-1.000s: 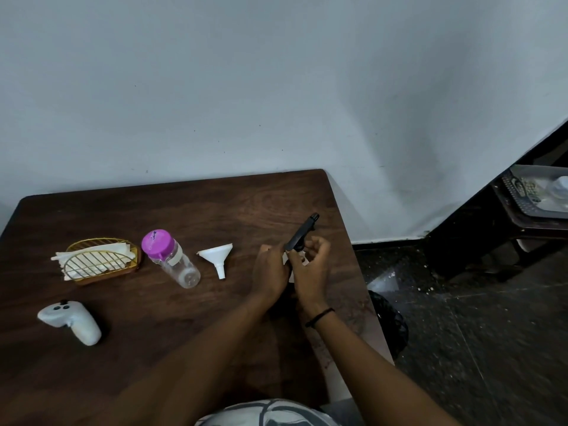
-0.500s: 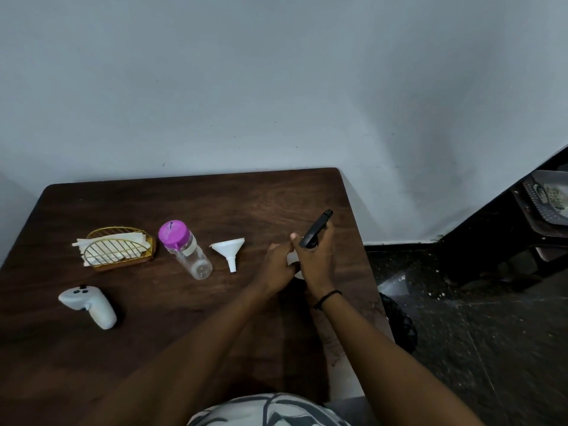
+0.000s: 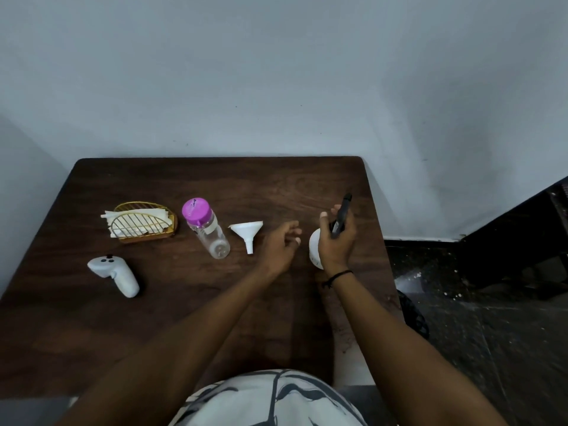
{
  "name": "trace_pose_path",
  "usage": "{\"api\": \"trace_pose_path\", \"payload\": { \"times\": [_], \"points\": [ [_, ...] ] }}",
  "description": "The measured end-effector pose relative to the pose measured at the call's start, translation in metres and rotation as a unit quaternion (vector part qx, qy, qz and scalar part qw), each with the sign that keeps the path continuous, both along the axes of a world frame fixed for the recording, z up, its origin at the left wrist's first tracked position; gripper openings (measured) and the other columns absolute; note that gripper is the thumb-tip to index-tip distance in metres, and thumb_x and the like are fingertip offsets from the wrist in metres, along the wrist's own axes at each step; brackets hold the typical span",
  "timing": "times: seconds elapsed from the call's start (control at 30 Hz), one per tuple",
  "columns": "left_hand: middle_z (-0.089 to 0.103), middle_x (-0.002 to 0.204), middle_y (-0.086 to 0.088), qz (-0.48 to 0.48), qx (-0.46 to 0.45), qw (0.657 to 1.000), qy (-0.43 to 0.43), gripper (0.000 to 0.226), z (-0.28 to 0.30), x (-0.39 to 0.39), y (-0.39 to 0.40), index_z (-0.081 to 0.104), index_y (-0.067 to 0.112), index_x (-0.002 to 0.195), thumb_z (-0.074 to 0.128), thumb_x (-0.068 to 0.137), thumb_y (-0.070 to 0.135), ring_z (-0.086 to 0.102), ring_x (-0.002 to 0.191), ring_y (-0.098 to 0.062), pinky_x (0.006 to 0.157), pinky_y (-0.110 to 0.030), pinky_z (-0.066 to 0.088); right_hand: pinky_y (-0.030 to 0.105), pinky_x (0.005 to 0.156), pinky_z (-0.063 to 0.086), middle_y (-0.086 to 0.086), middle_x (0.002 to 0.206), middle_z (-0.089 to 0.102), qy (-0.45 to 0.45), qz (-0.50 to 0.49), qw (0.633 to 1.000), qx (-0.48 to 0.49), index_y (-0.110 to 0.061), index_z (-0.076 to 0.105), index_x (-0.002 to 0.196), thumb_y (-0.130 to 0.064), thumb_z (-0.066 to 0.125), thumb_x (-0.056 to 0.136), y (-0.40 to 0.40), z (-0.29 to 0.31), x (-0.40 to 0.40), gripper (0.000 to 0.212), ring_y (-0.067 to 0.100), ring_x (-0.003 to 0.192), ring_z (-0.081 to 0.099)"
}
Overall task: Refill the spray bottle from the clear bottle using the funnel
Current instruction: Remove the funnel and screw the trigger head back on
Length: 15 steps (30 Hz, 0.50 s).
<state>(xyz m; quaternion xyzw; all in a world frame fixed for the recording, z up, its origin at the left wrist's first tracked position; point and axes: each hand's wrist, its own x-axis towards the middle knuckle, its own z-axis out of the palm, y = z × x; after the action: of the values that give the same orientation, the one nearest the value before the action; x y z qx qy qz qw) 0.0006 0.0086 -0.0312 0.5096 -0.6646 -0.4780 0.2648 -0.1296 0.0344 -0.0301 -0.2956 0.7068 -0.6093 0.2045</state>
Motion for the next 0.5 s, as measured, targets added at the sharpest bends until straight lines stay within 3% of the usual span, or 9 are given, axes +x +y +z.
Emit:
{"api": "trace_pose_path", "payload": {
  "times": [0.1,0.17,0.23,0.33,0.5],
  "points": [
    [0.070,0.112,-0.001,0.045,0.012,0.999,0.014,0.036,0.007,0.006,0.003,0.057,0.011,0.129,0.058,0.094,0.005,0.064,0.104,-0.009,0.089,-0.019,0.050,0.045,0.084,0.058,0.002,0.100,0.069,-0.024,0.057,0.998,-0.021,-0.013,0.063,0.114,-0.028,0.070,0.090,0.011,0.013,0.000,0.029,0.018,0.095,0.068],
    [0.070,0.110,0.000,0.072,0.018,0.997,0.032,0.032,0.012,0.010,0.004,0.060,0.010,0.126,0.057,0.095,0.006,0.064,0.103,-0.008,0.084,-0.014,0.050,0.036,0.070,0.058,0.006,0.089,0.068,-0.039,0.107,0.993,-0.033,-0.008,0.063,0.111,-0.023,0.069,0.092,0.022,0.026,-0.001,0.025,0.016,0.078,0.067],
    [0.072,0.106,0.004,0.084,0.018,0.995,0.045,0.028,0.014,0.016,0.007,0.063,0.012,0.122,0.057,0.095,0.007,0.066,0.102,-0.006,0.085,-0.020,0.053,0.025,0.061,0.053,0.010,0.080,0.064,-0.055,0.153,0.986,-0.030,0.002,0.063,0.107,-0.014,0.067,0.094,0.036,0.039,-0.003,0.021,0.014,0.064,0.062],
    [0.073,0.102,0.008,0.083,0.011,0.995,0.058,0.026,0.011,0.031,0.010,0.065,0.017,0.116,0.055,0.095,0.007,0.067,0.099,-0.006,0.087,-0.030,0.055,0.029,0.059,0.052,0.006,0.069,0.061,-0.089,0.257,0.962,0.021,0.005,0.064,0.102,-0.010,0.066,0.094,0.059,0.049,-0.008,0.017,0.018,0.057,0.060],
    [0.072,0.096,0.006,0.110,-0.020,0.991,0.072,0.023,0.013,0.057,0.017,0.065,0.020,0.110,0.052,0.096,0.006,0.068,0.093,-0.014,0.087,-0.040,0.055,0.029,0.057,0.052,0.009,0.078,0.062,-0.090,0.409,0.885,0.202,0.001,0.066,0.101,-0.008,0.069,0.091,0.107,0.039,-0.007,0.014,0.012,0.060,0.061]
  ]
}}
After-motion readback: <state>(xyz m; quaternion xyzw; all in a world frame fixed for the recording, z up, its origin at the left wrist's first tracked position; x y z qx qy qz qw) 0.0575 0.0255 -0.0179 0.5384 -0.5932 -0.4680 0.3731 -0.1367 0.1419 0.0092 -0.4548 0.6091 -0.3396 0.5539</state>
